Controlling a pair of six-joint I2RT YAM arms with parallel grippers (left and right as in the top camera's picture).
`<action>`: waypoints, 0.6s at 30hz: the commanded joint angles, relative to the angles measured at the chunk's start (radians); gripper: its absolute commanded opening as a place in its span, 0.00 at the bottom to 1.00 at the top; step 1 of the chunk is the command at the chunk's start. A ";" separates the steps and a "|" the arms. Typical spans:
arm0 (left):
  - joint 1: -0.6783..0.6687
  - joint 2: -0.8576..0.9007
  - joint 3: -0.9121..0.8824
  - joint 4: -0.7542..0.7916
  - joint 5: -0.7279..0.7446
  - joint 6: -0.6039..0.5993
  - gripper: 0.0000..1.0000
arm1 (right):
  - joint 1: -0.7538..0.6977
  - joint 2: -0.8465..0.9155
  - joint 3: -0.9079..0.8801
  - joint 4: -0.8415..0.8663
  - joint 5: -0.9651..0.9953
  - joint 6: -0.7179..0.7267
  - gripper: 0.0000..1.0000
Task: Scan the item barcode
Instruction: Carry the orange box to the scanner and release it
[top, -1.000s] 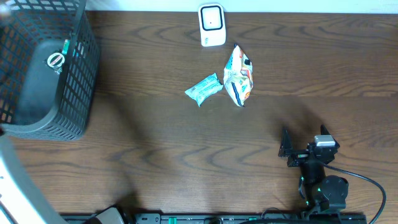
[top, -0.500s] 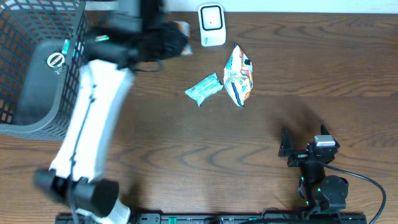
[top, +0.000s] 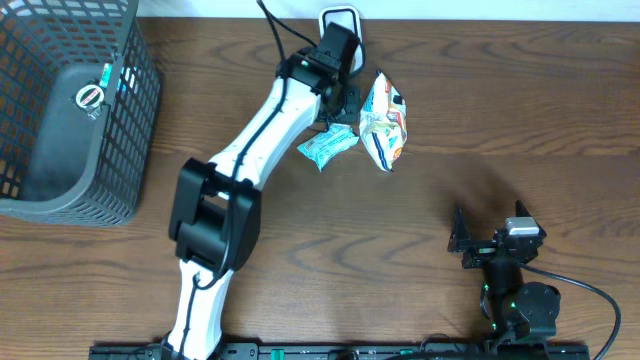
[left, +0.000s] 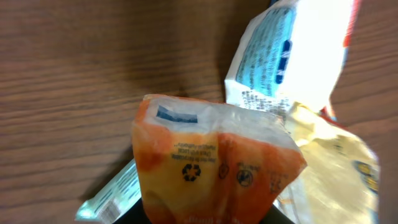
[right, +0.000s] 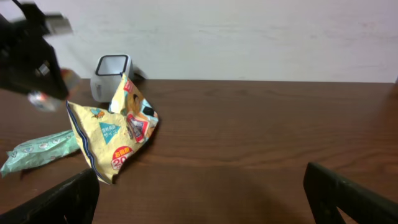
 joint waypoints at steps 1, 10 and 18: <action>-0.018 0.032 -0.006 0.016 -0.005 0.005 0.30 | 0.003 -0.005 -0.002 -0.004 0.005 0.010 0.99; -0.068 0.029 -0.006 0.016 0.053 0.007 0.85 | 0.003 -0.005 -0.002 -0.004 0.005 0.010 0.99; 0.005 -0.144 -0.006 0.021 0.044 0.099 0.85 | 0.003 -0.005 -0.002 -0.004 0.005 0.010 0.99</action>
